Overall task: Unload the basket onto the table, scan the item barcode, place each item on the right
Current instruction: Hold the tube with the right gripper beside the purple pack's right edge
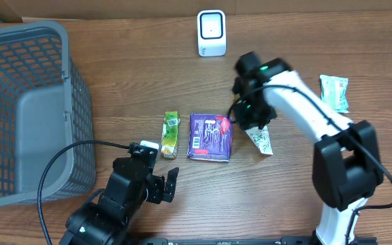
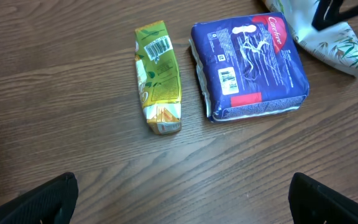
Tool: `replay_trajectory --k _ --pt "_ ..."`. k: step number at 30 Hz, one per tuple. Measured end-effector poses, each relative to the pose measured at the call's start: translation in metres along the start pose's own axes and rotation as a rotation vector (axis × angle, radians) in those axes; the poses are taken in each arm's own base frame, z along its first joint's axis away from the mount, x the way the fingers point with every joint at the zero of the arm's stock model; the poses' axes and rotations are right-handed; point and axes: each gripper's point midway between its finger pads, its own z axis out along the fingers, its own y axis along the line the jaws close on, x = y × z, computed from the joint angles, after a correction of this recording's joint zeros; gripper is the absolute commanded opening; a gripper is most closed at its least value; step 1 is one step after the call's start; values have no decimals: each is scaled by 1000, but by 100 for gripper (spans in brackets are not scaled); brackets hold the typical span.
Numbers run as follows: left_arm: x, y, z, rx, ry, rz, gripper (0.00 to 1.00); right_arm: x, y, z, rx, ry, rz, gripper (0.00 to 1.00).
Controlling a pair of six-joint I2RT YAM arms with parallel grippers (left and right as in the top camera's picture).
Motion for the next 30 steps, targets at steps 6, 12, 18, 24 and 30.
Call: replay_trajectory --k 6,12,18,24,30 --pt "0 0 0 0 0 0 100 8 -5 3 177 8 -36 54" --pt "0 0 0 0 0 0 100 18 -20 10 299 31 -54 100" --pt "0 0 0 0 0 0 100 25 -30 21 352 45 -61 100" --pt "0 0 0 0 0 0 100 28 -34 34 362 40 -62 97" --pt "0 0 0 0 0 0 100 30 -38 42 380 36 -71 61"
